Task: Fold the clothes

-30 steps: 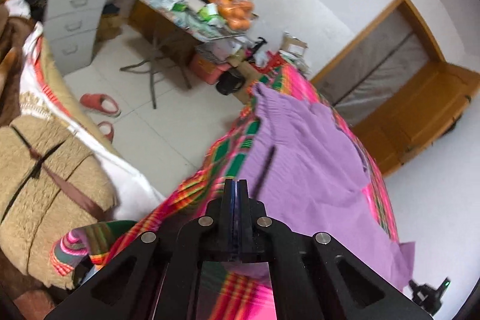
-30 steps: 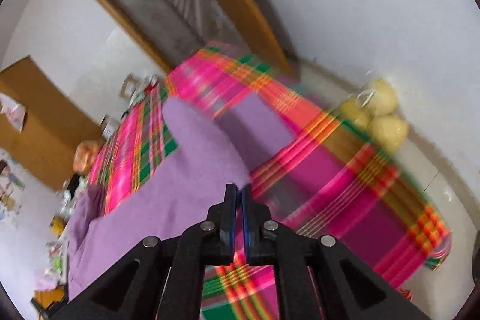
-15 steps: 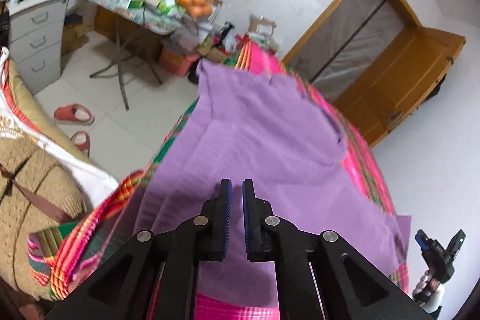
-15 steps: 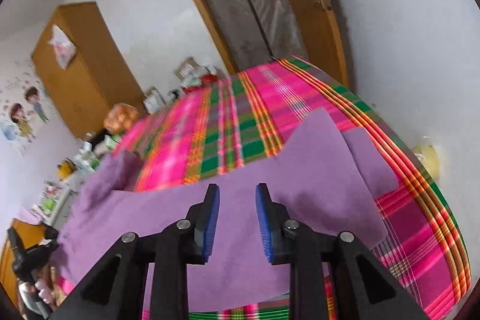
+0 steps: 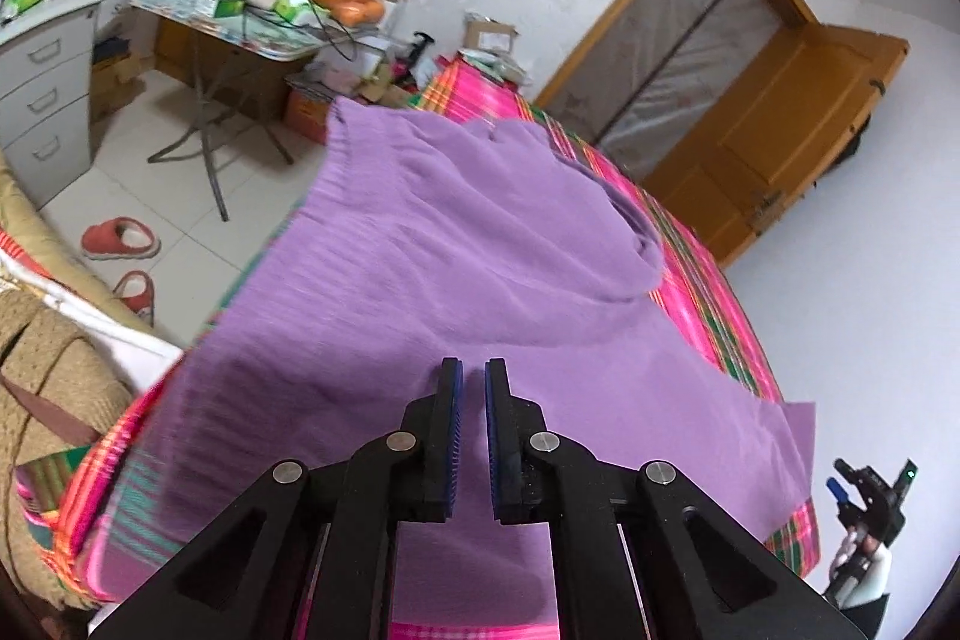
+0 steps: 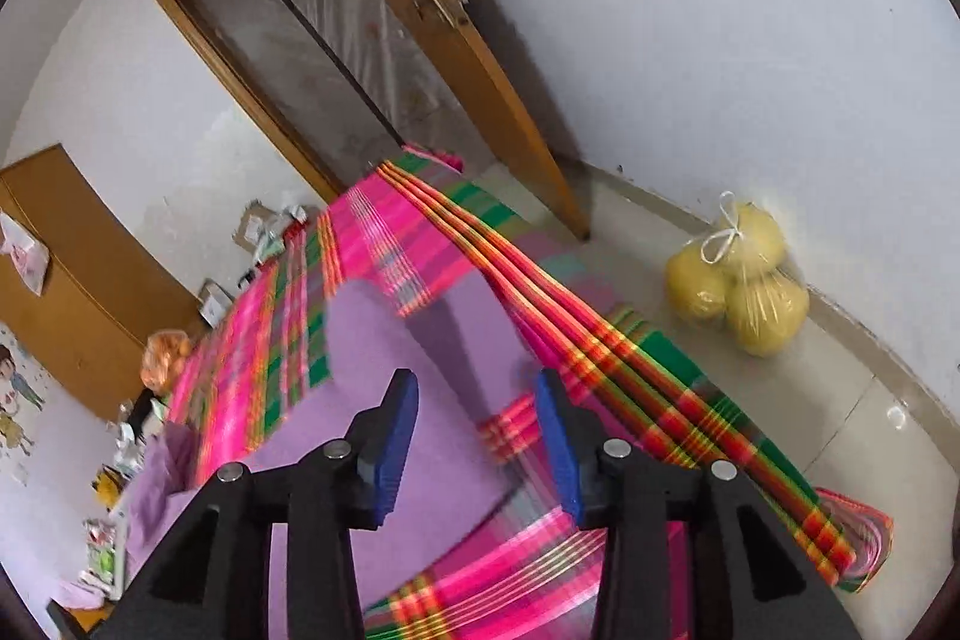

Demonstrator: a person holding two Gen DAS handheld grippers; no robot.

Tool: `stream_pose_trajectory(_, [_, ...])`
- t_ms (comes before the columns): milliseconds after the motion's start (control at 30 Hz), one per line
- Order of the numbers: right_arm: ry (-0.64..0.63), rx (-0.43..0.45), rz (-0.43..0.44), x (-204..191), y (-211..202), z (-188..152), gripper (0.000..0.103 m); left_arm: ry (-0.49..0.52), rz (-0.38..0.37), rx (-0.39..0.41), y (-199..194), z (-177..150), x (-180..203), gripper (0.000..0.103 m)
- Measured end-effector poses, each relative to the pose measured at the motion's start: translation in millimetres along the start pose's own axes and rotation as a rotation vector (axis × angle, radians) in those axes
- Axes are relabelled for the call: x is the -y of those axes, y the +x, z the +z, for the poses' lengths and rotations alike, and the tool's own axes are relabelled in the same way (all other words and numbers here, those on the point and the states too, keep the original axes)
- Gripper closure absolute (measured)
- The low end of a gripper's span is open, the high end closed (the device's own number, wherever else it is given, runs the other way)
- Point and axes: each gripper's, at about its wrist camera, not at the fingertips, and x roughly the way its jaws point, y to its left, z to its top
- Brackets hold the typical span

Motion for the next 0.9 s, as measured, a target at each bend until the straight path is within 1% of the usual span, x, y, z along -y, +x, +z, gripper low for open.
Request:
stream_pose_trajectory(67, [-0.012,-0.031,-0.031,4,14,1,0.061,0.009,-0.003,-0.012,2,-2,5,0.096])
stream_pose_trajectory(200, [-0.022,-0.084,-0.031,4,38,0,0.061,0.029,-0.005,-0.016,1,-6,16,0.096])
stream_pose_trajectory(333, [-0.125,-0.087,-0.078,-11,48,-1,0.06,0.063,-0.012,-0.032,9,-9,30,0.096])
stream_pose_trajectory(367, [-0.142,-0.09,-0.085,-13,50,0,0.074,0.077,-0.016,-0.043,11,-11,35,0.096])
stream_pose_trajectory(400, [-0.143,-0.1,-0.079,-12,52,0,0.097,0.084,-0.018,-0.052,14,-12,37,0.096])
stream_pose_trajectory(467, [-0.104,-0.106,-0.043,-3,51,2,0.097,0.095,-0.021,-0.069,20,-14,42,0.096])
stream_pose_trajectory(500, [-0.091,-0.087,-0.036,2,45,4,0.097,0.097,-0.022,-0.074,21,-15,43,0.096])
stream_pose_trajectory(567, [-0.087,-0.024,-0.056,10,27,9,0.097,0.1,-0.023,-0.081,23,-16,43,0.096])
stream_pose_trajectory(667, [-0.058,0.079,-0.109,29,-9,23,0.097,0.098,-0.026,-0.083,25,-16,42,0.096])
stream_pose_trajectory(800, [-0.018,0.195,-0.193,50,-58,41,0.097,0.102,-0.035,-0.092,29,-17,45,0.096])
stream_pose_trajectory(833, [-0.015,0.205,-0.214,55,-63,44,0.097,0.105,-0.039,-0.094,30,-18,47,0.096])
stream_pose_trajectory(900, [-0.01,0.192,-0.266,63,-65,45,0.095,0.111,-0.046,-0.099,30,-19,49,0.096])
